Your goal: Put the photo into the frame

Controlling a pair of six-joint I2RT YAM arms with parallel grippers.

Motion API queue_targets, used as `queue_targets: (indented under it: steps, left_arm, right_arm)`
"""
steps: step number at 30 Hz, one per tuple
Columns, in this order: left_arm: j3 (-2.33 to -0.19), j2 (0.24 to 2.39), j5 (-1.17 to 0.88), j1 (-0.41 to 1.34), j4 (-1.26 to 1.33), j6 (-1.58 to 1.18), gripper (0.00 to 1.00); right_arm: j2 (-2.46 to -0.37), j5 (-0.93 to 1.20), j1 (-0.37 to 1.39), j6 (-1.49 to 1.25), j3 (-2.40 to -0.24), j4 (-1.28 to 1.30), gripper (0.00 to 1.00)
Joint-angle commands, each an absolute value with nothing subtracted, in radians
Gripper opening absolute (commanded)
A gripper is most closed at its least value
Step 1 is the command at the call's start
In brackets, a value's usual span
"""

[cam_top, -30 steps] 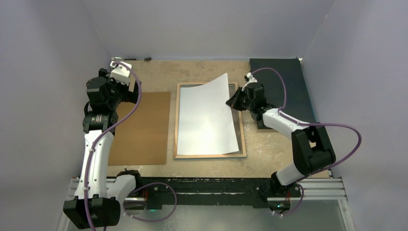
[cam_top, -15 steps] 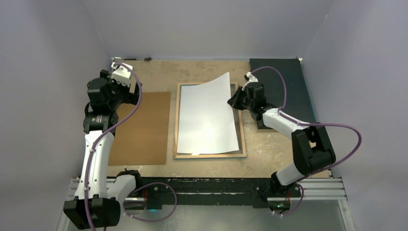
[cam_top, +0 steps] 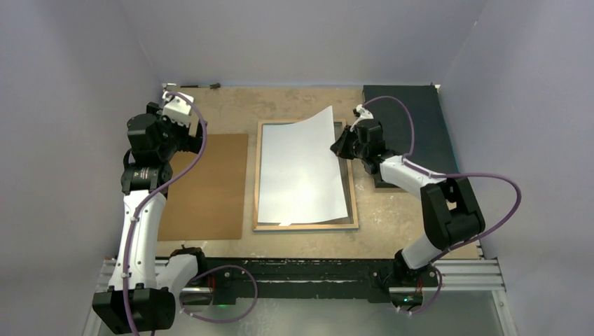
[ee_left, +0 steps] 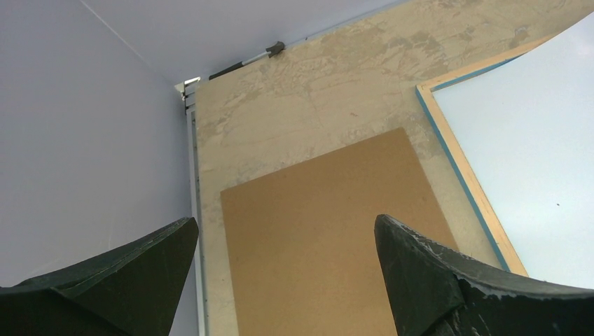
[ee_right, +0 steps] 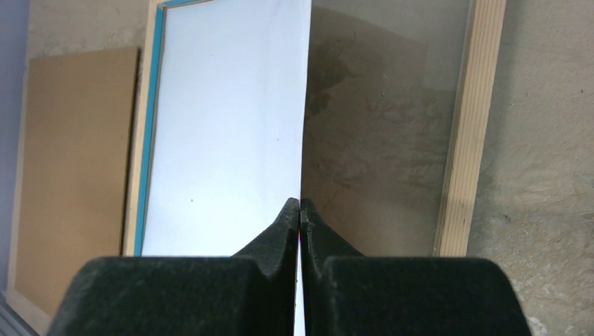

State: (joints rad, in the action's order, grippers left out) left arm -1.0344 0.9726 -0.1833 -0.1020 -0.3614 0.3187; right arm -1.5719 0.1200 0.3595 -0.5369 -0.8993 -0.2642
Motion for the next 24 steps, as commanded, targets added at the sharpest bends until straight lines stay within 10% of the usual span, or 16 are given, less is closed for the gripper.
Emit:
queue_targets:
  steps: [1, 12, 20, 22, 24]
  left_arm:
    - [-1.033, 0.954, -0.200, -0.101, -0.347, 0.331, 0.95]
    - [-1.034, 0.961, -0.204, -0.101, -0.348, 0.328, 0.95]
    - [-1.038, 0.968, -0.207, -0.101, -0.355, 0.325, 0.96]
    - [-1.040, 0.972, -0.207, -0.102, -0.360, 0.324, 0.96]
    - [-1.043, 0.976, -0.207, -0.101, -0.366, 0.324, 0.96]
  right_arm:
    - [-1.582, 0.136, 0.360, -0.512, -0.927, -0.302, 0.03]
    - [-1.616, 0.129, 0.361, -0.473, -0.975, -0.252, 0.22]
    - [-1.626, 0.012, 0.361, -0.435, -1.030, -0.146, 0.71]
    - [-1.624, -0.013, 0.360, -0.427, -1.036, -0.132, 0.97]
    - [-1.619, -0.045, 0.362, -0.419, -1.043, -0.119, 0.99]
